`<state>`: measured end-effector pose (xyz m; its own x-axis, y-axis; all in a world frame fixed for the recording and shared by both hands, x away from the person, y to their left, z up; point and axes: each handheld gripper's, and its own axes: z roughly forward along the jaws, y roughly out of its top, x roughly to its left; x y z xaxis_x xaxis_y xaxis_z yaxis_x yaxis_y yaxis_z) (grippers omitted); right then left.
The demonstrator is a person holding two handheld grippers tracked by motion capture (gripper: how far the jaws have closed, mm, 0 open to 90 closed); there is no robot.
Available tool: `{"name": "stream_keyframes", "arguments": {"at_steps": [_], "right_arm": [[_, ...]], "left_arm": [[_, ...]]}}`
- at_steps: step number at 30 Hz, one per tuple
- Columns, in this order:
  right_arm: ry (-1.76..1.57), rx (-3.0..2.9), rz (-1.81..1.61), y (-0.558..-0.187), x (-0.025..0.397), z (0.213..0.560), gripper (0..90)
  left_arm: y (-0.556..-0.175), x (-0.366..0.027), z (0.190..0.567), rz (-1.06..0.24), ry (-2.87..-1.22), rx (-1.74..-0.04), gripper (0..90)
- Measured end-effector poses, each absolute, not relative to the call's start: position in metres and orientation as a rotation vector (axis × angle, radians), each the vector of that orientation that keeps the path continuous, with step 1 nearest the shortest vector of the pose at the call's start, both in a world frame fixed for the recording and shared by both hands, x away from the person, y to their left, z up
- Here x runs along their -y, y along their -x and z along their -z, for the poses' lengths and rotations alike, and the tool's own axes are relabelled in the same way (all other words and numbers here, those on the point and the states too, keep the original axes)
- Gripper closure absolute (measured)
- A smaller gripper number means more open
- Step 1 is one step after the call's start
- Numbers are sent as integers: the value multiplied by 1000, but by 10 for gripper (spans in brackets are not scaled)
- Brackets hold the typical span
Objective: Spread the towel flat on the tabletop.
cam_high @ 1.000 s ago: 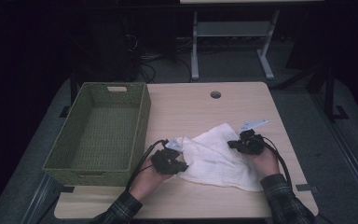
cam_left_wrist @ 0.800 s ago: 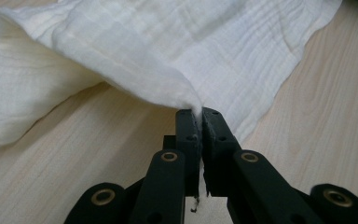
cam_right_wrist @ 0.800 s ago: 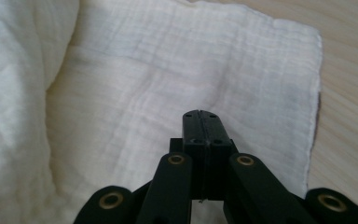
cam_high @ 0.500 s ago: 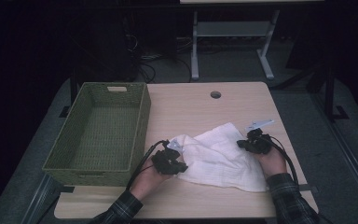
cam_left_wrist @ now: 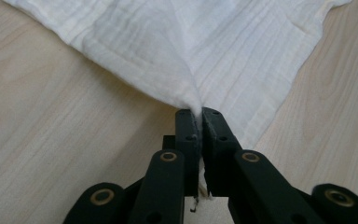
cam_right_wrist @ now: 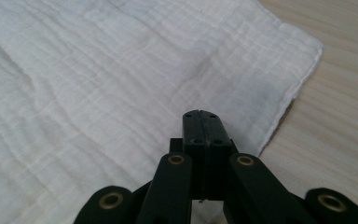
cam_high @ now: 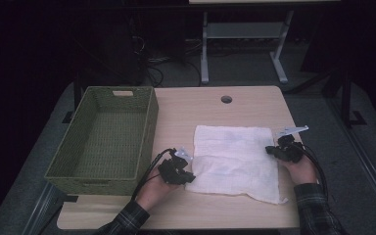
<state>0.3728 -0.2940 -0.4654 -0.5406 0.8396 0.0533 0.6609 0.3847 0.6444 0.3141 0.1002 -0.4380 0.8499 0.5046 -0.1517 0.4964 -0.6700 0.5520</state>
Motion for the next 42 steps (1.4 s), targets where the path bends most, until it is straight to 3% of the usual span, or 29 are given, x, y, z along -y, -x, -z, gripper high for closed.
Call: {"name": "stream_keyframes", "arguments": {"at_steps": [3, 8, 17, 23, 42], "right_arm": [[-1324, -2362, -917, -370, 294, 463, 899], [-1318, -2371, -939, -359, 294, 456, 898], [-1295, -2405, -941, -331, 289, 457, 898], [-1298, -2419, -931, -318, 291, 459, 899], [-1265, -2470, -913, -314, 283, 462, 898]], "left_arm": [[-312, -98, 430, -88, -2408, -721, 680], [-319, -96, 415, -140, -2347, -729, 639], [-361, -69, 423, -184, -2331, -754, 805], [-383, -58, 449, -179, -2399, -800, 853], [-345, -77, 451, -159, -2465, -777, 875]]}}
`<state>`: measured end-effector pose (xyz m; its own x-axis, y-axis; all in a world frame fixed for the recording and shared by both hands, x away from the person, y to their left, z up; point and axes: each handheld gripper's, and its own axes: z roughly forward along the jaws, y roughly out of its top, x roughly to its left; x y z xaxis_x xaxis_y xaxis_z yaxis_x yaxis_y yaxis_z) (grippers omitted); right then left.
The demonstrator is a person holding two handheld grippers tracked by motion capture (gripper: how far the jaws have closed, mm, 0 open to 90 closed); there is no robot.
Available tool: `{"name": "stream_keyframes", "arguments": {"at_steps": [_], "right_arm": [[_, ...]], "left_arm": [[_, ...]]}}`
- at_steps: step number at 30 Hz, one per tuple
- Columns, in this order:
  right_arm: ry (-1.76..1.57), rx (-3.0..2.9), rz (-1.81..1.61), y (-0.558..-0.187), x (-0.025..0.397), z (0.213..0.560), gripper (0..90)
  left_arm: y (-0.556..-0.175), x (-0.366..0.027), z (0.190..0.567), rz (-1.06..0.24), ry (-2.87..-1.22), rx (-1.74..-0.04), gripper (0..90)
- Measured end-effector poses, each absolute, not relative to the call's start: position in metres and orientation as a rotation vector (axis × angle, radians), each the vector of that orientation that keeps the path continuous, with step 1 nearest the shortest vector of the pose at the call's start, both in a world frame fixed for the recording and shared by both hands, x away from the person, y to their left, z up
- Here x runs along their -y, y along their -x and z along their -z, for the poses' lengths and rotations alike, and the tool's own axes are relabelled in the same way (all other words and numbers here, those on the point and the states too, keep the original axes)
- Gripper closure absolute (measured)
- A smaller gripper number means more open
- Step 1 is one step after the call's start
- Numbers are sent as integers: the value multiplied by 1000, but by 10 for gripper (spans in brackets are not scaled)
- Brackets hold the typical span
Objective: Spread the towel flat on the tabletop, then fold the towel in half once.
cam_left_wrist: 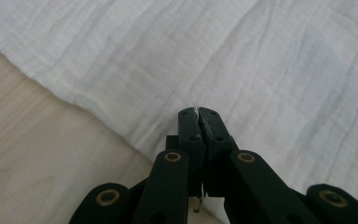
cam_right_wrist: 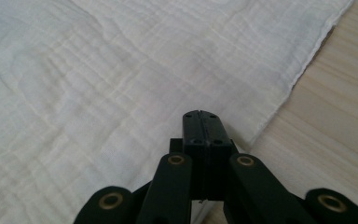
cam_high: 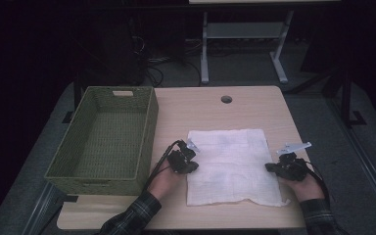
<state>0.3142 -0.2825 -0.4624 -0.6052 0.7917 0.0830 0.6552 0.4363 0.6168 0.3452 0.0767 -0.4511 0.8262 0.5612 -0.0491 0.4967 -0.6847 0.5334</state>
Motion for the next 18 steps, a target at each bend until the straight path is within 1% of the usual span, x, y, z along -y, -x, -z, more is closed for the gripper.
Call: {"name": "stream_keyframes", "arguments": {"at_steps": [3, 5, 8, 11, 14, 18], "right_arm": [[-1253, -2475, -923, -315, 282, 462, 895], [-1253, -2475, -929, -319, 283, 459, 863], [-1257, -2450, -988, -327, 286, 451, 808], [-1252, -2441, -993, -336, 285, 446, 773], [-1247, -2431, -1007, -347, 284, 441, 757], [-1253, -2410, -1024, -366, 283, 438, 745]], "left_arm": [[-349, -77, 448, -151, -2448, -790, 846], [-352, -77, 443, -165, -2423, -805, 831], [-359, -76, 435, -194, -2386, -827, 779], [-368, -77, 430, -195, -2349, -854, 744], [-378, -77, 427, -192, -2346, -869, 710], [-392, -78, 427, -226, -2333, -899, 672]]}}
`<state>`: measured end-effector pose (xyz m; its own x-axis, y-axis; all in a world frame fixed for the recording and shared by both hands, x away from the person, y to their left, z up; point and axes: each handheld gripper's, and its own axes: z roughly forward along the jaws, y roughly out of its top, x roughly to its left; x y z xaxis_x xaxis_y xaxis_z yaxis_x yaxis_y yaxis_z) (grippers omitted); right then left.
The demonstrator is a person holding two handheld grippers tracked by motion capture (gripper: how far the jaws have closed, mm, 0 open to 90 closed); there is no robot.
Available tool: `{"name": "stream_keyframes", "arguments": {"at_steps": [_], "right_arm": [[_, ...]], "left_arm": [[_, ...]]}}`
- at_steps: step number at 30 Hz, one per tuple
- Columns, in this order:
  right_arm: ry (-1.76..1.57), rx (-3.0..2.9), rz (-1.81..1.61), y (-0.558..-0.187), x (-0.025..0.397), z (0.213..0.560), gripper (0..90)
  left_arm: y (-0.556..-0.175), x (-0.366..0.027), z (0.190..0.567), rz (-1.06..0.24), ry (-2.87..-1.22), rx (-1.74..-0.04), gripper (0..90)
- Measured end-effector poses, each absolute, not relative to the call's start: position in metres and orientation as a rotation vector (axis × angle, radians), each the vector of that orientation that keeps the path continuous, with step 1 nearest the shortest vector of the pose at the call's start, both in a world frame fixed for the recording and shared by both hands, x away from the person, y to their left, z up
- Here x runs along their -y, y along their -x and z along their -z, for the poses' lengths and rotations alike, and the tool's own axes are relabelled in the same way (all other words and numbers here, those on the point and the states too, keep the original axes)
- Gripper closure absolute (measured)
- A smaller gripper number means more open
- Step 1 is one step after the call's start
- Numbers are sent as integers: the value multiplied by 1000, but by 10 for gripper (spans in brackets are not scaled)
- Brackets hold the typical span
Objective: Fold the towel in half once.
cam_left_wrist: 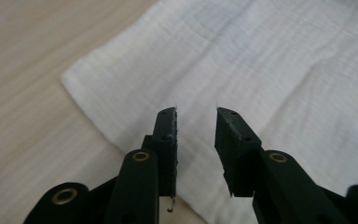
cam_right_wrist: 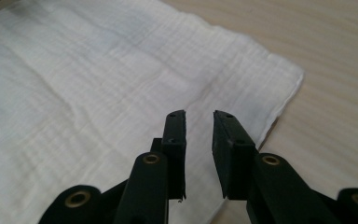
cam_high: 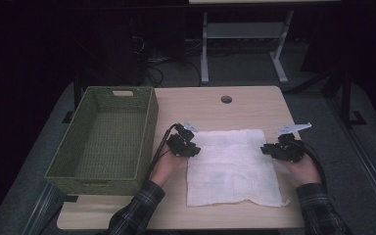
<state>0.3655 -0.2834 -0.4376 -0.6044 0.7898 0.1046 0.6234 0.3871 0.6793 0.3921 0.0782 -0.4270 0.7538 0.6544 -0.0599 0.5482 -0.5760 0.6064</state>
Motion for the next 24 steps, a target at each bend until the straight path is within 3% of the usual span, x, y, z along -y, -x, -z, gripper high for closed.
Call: {"name": "stream_keyframes", "arguments": {"at_steps": [15, 24], "right_arm": [[-1267, -2381, -964, -429, 280, 433, 739], [-1361, -2343, -940, -457, 294, 444, 744]], "left_arm": [[-453, -86, 431, -350, -2261, -1024, 639], [-474, -84, 449, -332, -2281, -1063, 627]]}}
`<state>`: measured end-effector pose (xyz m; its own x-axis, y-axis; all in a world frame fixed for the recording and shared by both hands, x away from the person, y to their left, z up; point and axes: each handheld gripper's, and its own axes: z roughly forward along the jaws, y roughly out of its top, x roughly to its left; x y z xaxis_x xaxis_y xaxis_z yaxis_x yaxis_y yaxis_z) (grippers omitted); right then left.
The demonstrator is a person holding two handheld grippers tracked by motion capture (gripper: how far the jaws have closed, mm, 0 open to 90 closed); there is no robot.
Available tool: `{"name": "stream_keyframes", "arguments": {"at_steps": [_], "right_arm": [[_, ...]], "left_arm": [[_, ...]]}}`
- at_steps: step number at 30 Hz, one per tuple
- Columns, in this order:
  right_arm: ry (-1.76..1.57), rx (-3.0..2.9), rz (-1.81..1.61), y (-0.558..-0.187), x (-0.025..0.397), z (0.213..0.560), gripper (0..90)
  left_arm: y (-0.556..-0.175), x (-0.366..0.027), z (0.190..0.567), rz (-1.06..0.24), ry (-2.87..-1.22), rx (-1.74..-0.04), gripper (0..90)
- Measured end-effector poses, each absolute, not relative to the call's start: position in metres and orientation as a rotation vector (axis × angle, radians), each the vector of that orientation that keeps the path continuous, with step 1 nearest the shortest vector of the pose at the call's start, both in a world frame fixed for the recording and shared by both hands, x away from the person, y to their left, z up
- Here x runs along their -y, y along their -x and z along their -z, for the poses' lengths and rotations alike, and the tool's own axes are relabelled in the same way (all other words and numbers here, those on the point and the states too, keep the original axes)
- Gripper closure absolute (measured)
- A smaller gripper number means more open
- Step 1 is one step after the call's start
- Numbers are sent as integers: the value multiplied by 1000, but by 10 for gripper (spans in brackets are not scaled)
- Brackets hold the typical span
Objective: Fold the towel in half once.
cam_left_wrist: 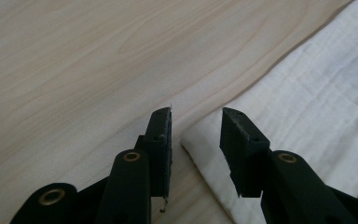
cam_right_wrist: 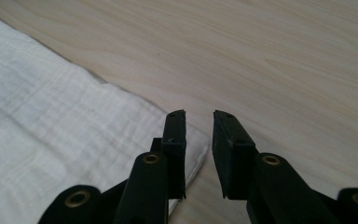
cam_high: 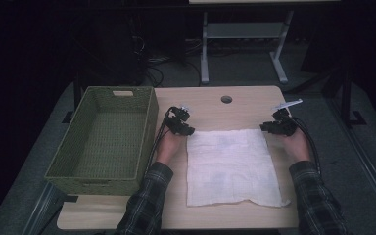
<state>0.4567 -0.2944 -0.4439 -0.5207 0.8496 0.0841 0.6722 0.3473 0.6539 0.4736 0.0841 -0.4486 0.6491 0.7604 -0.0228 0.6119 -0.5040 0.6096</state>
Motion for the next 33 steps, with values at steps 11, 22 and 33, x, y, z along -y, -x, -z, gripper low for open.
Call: {"name": "stream_keyframes", "arguments": {"at_steps": [11, 22, 33], "right_arm": [[-1393, -2389, -924, -464, 291, 465, 788], [-1368, -2372, -975, -461, 294, 454, 879], [-1261, -2259, -1075, -452, 302, 393, 879]], "left_arm": [[-475, -81, 457, -319, -2305, -1058, 718], [-473, -85, 445, -319, -2247, -1058, 852], [-464, -92, 377, -457, -2127, -989, 851]]}}
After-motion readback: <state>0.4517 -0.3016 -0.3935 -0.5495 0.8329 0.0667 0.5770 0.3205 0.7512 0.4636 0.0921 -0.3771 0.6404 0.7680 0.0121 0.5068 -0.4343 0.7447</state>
